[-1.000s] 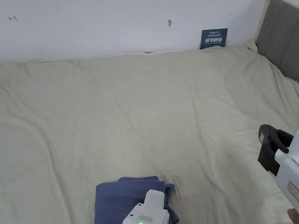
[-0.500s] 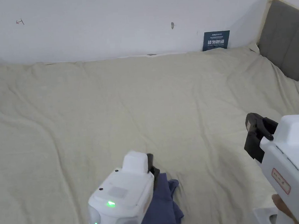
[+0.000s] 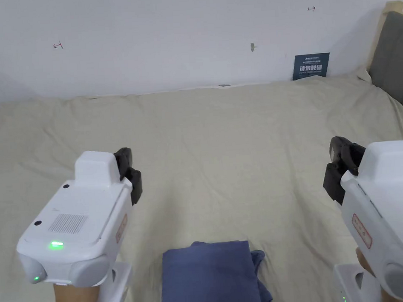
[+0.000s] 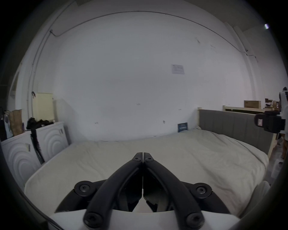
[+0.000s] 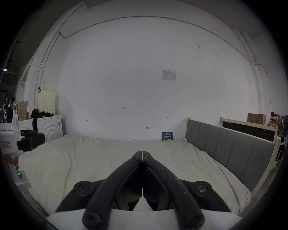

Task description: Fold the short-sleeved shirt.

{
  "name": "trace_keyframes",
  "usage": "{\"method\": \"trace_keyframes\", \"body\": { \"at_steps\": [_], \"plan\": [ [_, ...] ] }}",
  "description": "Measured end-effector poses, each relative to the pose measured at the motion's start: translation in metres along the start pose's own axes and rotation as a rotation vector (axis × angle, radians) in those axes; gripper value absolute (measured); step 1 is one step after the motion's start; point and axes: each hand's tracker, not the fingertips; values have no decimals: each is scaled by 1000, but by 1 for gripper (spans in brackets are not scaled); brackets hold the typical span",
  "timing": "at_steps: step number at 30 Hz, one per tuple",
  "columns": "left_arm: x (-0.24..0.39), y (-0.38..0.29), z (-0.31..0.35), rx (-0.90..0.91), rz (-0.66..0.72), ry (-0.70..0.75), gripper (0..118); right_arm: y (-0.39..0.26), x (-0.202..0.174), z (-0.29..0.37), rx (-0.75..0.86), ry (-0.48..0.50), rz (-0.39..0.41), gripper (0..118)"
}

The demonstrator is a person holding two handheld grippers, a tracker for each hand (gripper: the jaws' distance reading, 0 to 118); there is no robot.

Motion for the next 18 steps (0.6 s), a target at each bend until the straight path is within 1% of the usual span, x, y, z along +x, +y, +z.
{"method": "trace_keyframes", "body": {
  "at_steps": [2,7,14,18],
  "plan": [
    [-13,-1,1,0,16,25,0,5,-11,2,6,-2,8,2],
    [-32,-7,6,13,48,78,0,7,-17,1,11,3,20,2],
    [-36,-10,7,5,68,89,0,7,-28,-1,7,24,25,2],
    [-37,-12,9,-3,77,85,0,-10,-40,-12,-20,54,25,2]
  ]
}}
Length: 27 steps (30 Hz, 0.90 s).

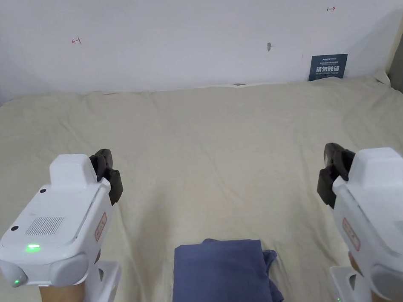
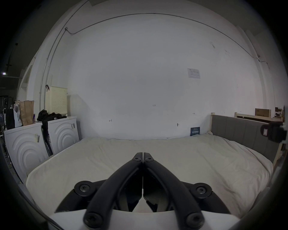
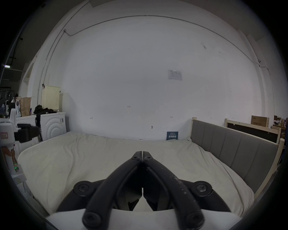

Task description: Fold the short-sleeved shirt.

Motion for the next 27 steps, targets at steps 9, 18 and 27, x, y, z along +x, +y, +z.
{"method": "trace_keyframes", "body": {
  "at_steps": [9,18,27],
  "plan": [
    [-11,-8,-3,-41,29,5,0,-115,-50,-45,-218,121,29,2],
    [-19,-26,-11,-146,100,-12,0,-209,-91,-69,-514,197,55,2],
    [-17,-81,-37,-515,333,-148,45,-238,-84,-78,-605,156,38,1]
  ]
}}
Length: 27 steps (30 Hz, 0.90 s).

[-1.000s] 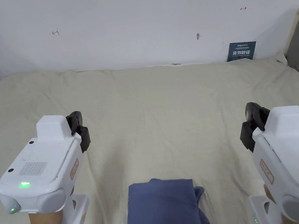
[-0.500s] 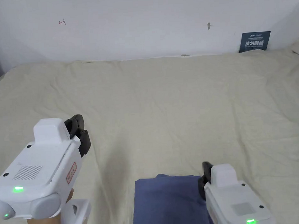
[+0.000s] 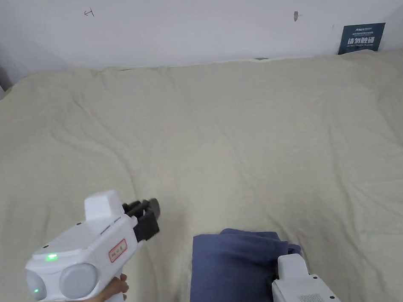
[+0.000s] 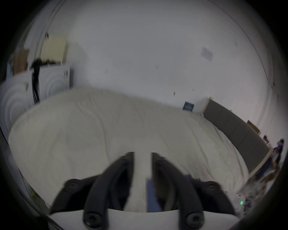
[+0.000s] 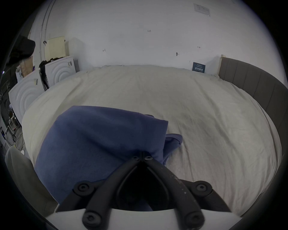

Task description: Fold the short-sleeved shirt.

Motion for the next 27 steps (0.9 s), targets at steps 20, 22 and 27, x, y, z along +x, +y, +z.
{"method": "trace_keyframes", "body": {
  "at_steps": [20,22,27],
  "plan": [
    [-12,-86,-121,-550,138,-225,43,-3,12,-2,-13,51,-65,2],
    [-13,-84,-118,-542,166,-260,23,-2,13,-3,-16,55,-64,2],
    [2,-72,-108,-513,81,-230,18,9,15,2,-30,57,-56,2]
  ]
}}
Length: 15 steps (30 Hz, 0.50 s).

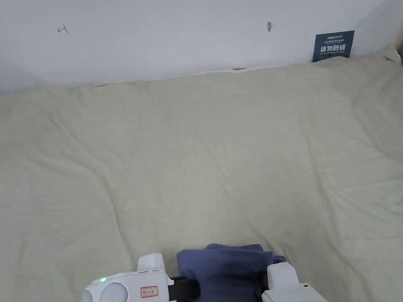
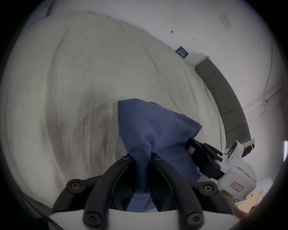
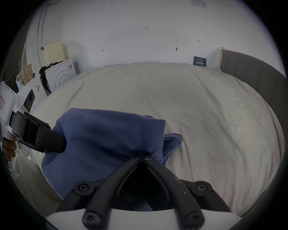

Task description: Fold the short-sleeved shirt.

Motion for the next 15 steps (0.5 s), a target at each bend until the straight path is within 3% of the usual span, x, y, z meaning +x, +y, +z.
{"method": "trace_keyframes", "body": {
  "at_steps": [6,15],
  "plan": [
    [-13,36,46,51,-88,62,17,35,-10,33,99,8,3,2],
    [-147,114,144,106,-99,383,17,95,-27,52,254,2,23,2]
  ]
}}
